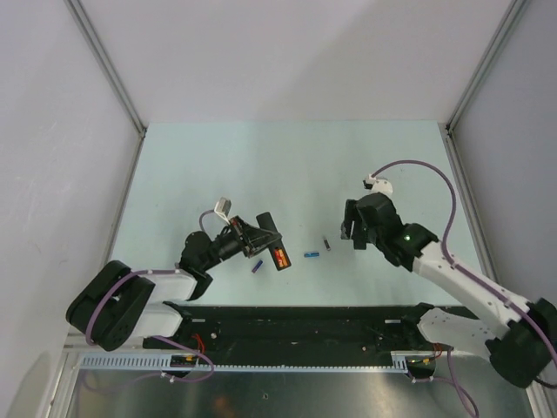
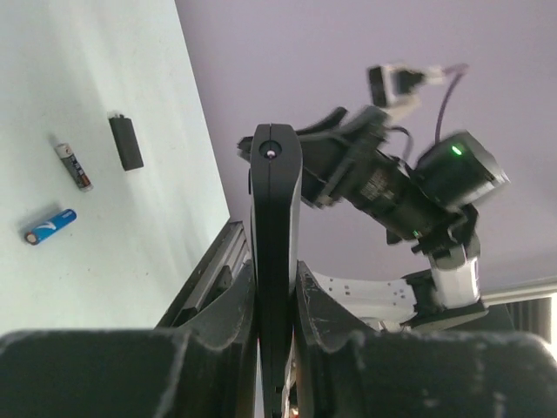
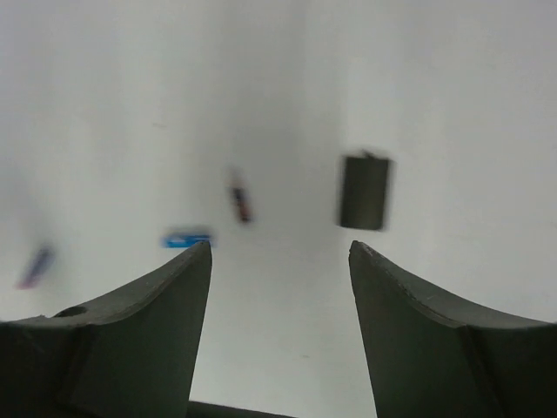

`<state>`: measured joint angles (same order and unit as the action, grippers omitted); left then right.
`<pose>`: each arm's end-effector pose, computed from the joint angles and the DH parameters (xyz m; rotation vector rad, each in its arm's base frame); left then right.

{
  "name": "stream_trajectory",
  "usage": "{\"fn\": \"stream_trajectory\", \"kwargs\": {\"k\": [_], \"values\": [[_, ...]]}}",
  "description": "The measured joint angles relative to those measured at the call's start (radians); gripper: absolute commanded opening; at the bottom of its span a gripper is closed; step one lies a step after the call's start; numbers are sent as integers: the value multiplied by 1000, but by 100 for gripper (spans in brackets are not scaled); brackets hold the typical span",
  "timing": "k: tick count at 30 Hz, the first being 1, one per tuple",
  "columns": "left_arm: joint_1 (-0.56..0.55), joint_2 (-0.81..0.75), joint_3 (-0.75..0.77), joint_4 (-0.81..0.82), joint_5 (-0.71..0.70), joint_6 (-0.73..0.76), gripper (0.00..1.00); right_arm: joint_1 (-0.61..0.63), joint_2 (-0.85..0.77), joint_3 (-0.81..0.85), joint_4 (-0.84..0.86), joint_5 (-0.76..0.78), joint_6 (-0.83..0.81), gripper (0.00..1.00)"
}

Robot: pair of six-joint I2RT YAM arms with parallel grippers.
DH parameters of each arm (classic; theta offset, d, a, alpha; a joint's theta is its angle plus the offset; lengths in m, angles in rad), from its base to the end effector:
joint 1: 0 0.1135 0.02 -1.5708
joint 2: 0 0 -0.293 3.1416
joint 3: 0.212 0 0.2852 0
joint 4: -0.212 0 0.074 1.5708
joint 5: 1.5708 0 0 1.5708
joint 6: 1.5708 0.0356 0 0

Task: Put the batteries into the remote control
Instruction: Pick up the battery cover at the center of the board.

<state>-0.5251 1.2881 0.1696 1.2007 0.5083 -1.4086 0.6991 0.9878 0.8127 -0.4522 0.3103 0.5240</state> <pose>0.1807 -0.1247 0.1789 -0.3058 1.8159 -1.8454 0.1839 0.1404 0.3053 -0.0173 2.1862 0.3593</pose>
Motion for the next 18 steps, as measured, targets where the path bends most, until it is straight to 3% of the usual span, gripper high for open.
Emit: {"fn": "stream_trajectory", "kwargs": {"k": [6,18], "values": [[-1,-8,-21,-15,1,21,0,-120,187,1,-138,24,-36,71],[-1,-57,-44,-21,22,22,0,-153,434,28,-115,-43,-55,68]]}}
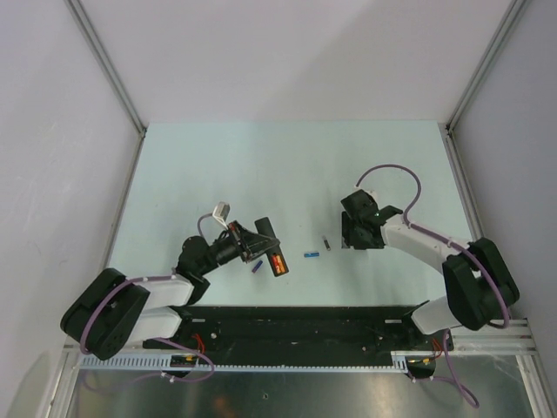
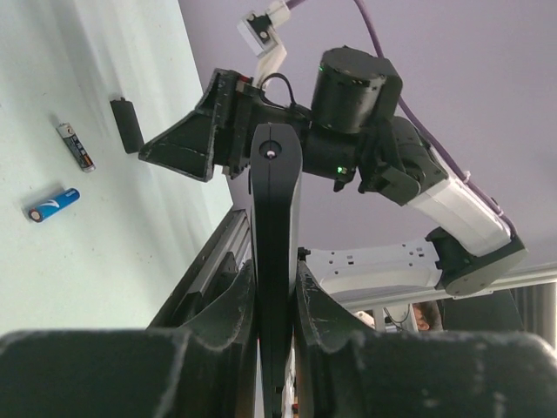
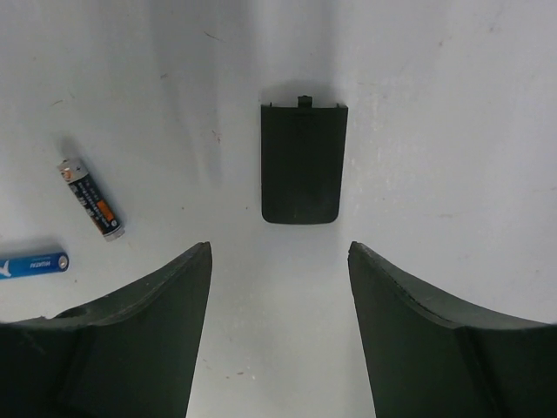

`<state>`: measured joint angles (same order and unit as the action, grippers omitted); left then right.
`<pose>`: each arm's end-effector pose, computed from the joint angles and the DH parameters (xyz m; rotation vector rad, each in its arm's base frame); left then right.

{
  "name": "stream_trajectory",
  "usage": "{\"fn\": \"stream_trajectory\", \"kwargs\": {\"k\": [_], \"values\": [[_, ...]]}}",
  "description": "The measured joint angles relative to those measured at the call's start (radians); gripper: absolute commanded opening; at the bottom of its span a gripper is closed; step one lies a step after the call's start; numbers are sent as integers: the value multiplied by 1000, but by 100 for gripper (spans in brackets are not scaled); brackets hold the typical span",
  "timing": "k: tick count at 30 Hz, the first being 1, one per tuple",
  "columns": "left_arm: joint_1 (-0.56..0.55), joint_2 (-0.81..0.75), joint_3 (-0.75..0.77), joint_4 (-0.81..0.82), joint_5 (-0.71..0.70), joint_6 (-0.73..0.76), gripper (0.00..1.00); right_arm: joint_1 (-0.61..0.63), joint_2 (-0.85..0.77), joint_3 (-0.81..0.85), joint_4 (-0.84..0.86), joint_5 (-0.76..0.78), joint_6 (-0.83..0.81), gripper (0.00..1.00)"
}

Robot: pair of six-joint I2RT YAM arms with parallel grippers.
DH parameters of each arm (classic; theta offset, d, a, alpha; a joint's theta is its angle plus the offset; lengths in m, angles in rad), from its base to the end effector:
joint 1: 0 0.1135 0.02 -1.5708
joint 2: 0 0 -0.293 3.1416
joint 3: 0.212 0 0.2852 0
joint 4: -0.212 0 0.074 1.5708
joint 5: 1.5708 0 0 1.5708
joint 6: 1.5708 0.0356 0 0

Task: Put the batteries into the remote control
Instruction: Pick up the battery cover at the center of the board.

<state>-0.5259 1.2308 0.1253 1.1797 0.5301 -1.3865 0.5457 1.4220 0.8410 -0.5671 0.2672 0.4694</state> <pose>0.1686 -0.1187 0.1752 -0.2690 1.8313 -1.8415 0.2502 0.1409 0.2016 -0.0246 2.6462 -0.0349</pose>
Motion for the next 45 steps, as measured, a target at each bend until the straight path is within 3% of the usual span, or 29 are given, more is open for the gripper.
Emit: {"fn": "stream_trajectory", "kwargs": {"k": [12,35,45], "values": [[0,-28,-34,-1,0,0,0,-31,124,6,54,-22,-4,63],[0,-27,-34,-1,0,0,0,-97,139,8,92,-103,-78,48],[0,-27,-34,-1,0,0,0,-98,138,8,93,-109,-81,22]]}}
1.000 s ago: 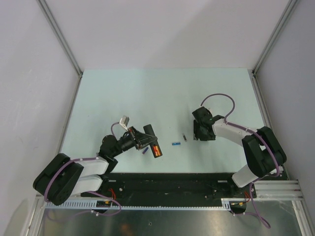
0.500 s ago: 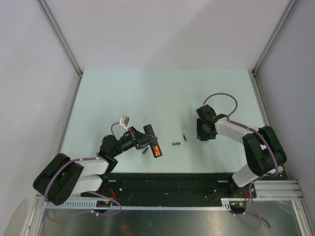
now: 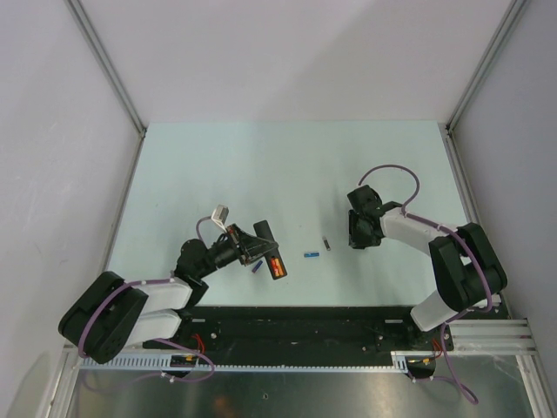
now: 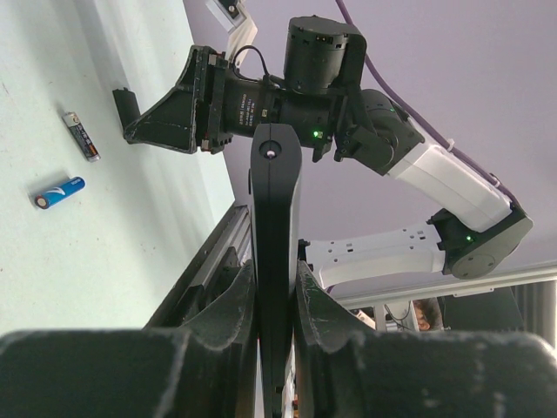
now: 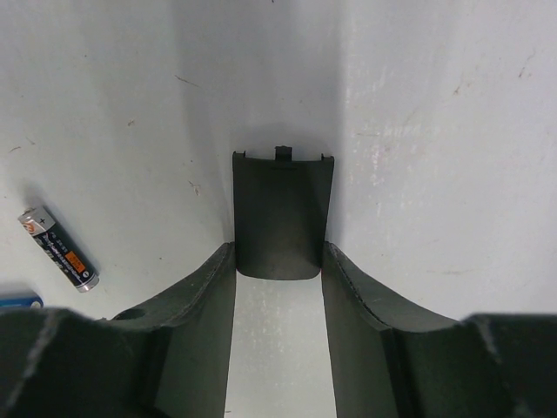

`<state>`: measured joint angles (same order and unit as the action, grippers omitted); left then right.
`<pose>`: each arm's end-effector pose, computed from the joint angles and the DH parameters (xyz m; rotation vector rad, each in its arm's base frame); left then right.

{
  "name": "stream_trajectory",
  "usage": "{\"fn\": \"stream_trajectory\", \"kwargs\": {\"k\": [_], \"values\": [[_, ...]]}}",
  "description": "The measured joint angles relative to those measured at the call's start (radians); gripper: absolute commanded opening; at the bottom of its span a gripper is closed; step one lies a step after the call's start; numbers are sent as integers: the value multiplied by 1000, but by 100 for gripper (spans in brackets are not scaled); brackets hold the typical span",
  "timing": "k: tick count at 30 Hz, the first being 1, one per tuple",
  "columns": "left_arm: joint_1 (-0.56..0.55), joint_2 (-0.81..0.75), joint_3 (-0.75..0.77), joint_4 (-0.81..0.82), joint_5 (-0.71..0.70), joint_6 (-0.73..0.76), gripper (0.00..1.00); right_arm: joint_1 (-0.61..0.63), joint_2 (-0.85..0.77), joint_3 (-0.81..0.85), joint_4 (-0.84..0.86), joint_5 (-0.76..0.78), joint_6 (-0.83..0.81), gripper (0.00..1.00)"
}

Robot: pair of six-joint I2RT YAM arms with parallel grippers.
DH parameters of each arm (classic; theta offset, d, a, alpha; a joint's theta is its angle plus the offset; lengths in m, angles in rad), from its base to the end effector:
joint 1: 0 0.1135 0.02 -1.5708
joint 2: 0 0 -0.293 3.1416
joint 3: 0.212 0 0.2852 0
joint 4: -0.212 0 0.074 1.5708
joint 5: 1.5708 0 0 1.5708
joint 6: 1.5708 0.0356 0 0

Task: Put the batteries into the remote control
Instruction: Pick up the battery cover at the center of the board.

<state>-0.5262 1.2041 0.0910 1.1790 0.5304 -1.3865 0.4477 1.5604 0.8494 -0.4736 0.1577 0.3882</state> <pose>0.1608 -0.1143 0.1703 -0.2739 1.8401 -1.8392 0.2805 0.1285 0.1689 -0.0390 2.7258 0.0195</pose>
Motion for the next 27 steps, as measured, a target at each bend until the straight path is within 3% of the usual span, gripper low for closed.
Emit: {"fn": "stream_trajectory", "kwargs": {"k": [4,19,27], "values": [[0,0,0,0,0,0,0,0,-8,0,-8,-9,4,12],[-23,34,24,1,-8,0,0,19,-189,14,-138,-71,18,5],[-83,179,113,47,-64,-5,0,196,-277,265,-344,-117,39,0]]}}
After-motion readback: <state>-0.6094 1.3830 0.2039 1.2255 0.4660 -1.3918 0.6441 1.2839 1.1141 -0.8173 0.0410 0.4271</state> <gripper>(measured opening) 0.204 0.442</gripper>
